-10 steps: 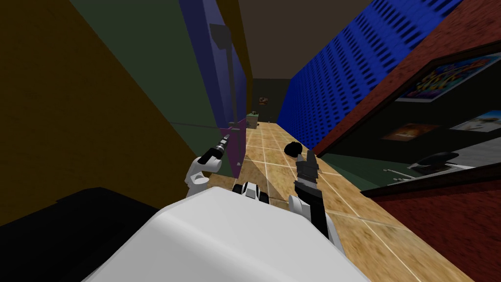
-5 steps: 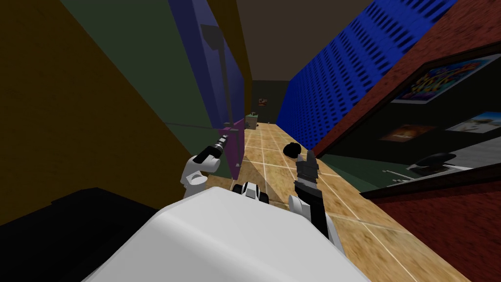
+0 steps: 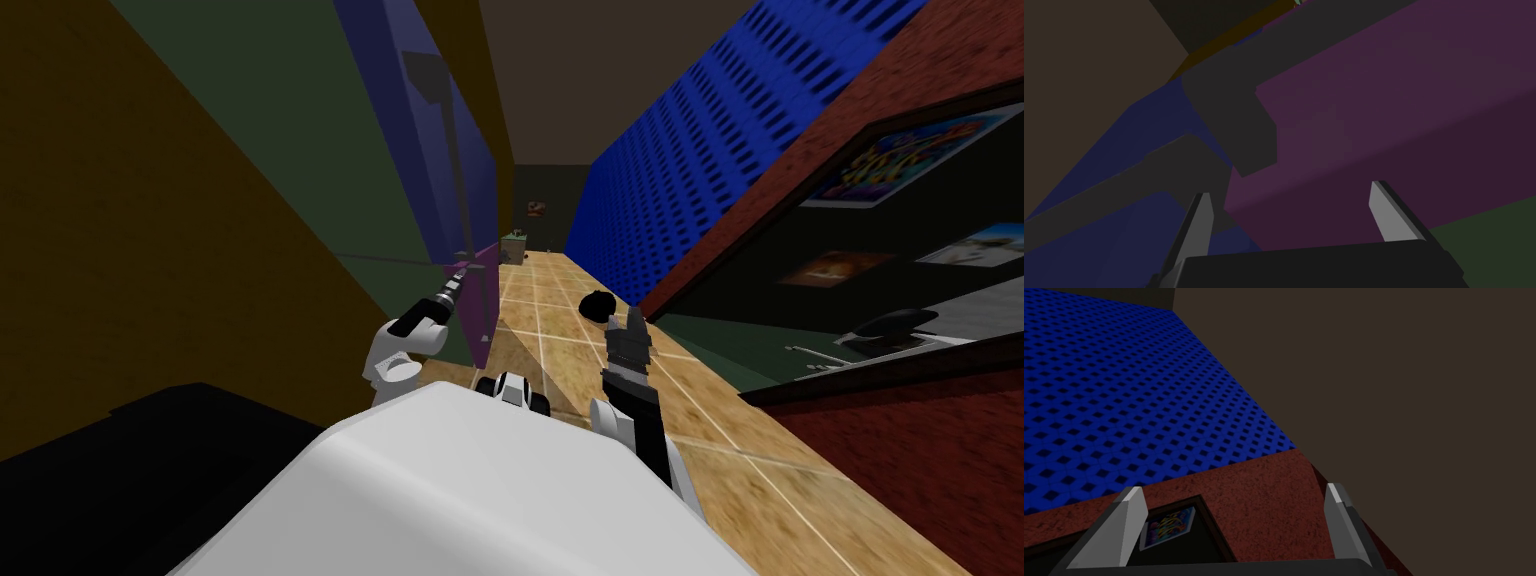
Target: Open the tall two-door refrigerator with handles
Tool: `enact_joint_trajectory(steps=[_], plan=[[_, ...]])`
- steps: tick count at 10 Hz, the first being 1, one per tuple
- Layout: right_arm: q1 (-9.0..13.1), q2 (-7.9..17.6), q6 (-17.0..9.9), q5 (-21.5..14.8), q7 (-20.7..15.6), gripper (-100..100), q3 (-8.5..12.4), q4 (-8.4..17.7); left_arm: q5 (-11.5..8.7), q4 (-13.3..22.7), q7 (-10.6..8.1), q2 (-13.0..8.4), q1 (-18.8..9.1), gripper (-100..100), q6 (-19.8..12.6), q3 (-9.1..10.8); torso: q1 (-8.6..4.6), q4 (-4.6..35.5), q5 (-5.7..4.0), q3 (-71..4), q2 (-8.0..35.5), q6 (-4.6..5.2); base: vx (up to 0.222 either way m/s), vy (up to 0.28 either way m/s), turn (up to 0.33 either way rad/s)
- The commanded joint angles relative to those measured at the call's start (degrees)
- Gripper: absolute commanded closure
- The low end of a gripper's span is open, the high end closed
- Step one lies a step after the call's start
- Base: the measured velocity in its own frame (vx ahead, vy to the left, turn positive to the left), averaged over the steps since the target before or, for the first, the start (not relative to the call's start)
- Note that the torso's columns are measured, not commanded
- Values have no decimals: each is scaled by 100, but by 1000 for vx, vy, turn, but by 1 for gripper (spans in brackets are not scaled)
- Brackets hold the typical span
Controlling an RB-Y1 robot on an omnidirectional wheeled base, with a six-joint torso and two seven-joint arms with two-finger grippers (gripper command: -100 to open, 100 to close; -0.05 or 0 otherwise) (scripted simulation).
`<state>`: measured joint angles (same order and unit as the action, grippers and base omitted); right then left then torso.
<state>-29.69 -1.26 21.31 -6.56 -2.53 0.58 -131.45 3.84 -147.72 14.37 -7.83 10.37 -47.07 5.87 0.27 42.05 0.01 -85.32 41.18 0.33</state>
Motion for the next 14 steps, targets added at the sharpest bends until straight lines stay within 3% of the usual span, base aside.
enact_joint_trajectory(steps=[1,2,5,6,8,9,14], plan=[[0,0,0,0,0,0,0,0,15,-65,10,12,-8,-100,-160,5,2,8,-14,-27,-33,19,13,13,46],[0,0,0,0,0,0,0,0,8,-40,7,-6,-42,100,-23,15,-11,-10,-5,-24,-28,18,-47,-12,-8],[1,0,0,0,0,0,0,0,2,42,-4,2,12,100,115,-19,-48,32,-36,3,20,11,-42,-11,-3],[1,0,0,0,0,0,0,0,-9,48,-2,6,71,100,-3,-19,-42,32,-31,14,36,4,-29,-5,14],[-1,-2,0,0,0,0,-1,0,184,55,-8,115,-29,100,-69,174,-60,4,-9,32,43,-21,96,-225,115],[-2,-3,0,0,0,0,-3,0,184,55,-8,115,-29,100,-69,174,-94,0,-24,17,22,-8,128,-276,84],[-1,-3,0,0,0,0,-3,-1,576,64,-17,335,-238,100,-229,564,-12,29,-26,-2,15,5,105,-307,67]])
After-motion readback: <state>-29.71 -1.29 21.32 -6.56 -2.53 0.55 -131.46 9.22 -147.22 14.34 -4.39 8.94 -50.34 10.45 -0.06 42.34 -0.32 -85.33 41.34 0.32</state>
